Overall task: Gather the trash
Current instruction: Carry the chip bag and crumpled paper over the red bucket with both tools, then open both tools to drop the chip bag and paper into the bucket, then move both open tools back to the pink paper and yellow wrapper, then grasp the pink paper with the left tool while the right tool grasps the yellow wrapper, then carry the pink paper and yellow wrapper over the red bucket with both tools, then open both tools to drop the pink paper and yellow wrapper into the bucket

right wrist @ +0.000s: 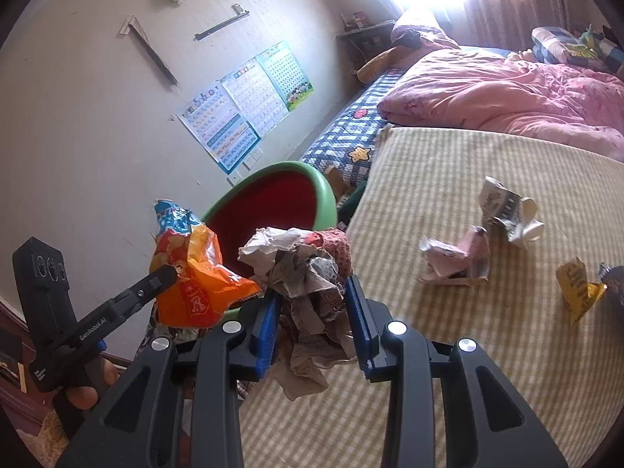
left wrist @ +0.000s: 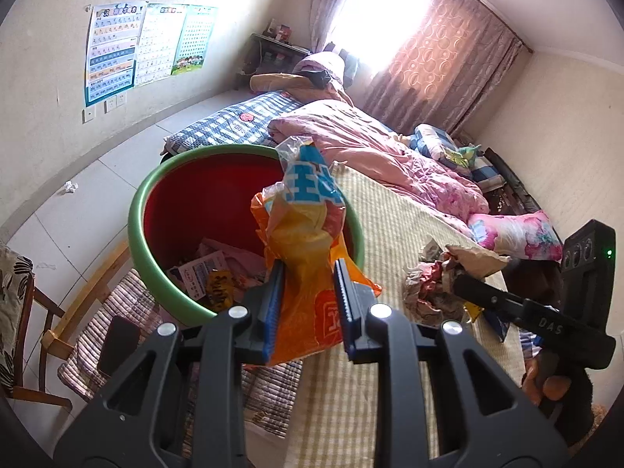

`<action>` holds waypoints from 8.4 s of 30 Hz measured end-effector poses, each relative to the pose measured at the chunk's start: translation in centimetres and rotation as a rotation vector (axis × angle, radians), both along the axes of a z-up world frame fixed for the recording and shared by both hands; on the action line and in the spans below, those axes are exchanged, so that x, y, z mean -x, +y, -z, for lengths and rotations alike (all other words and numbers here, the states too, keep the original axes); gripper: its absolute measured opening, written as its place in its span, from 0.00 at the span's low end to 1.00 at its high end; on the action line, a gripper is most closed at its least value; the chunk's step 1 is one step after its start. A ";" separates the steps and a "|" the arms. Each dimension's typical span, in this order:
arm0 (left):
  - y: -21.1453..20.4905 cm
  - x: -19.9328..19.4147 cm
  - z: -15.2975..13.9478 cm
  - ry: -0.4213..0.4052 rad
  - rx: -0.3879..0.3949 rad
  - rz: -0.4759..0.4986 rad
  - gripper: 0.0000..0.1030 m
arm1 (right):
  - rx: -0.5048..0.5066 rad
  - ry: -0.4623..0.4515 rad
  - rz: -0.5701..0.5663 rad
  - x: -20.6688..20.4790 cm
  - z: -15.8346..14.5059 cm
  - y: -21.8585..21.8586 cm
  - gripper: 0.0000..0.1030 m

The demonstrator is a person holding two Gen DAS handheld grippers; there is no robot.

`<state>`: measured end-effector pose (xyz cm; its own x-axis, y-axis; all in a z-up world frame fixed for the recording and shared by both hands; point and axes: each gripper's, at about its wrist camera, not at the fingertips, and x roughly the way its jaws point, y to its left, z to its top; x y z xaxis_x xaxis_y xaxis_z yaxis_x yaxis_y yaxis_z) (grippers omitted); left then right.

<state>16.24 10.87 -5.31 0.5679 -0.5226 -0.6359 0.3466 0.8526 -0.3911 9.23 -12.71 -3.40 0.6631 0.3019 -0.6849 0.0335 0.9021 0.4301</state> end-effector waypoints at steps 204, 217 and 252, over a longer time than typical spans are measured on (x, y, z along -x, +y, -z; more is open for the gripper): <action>-10.6 2.4 2.2 -0.015 -0.128 0.109 0.31 | 0.041 0.105 -0.039 1.5 3.8 -4.9 0.38; -7.8 0.7 0.9 -0.051 -0.117 0.063 0.31 | 0.049 0.054 -0.048 -0.3 2.1 -2.9 0.38; -0.9 -4.0 2.7 -0.027 -0.175 -0.123 0.59 | -0.023 -0.065 -0.124 -8.2 -0.5 3.3 0.58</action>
<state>20.24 9.97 -7.97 0.6382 -0.3312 -0.6950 0.2443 0.9432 -0.2251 17.43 -9.37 -2.91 0.6630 0.3993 -0.6333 -0.1060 0.8874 0.4486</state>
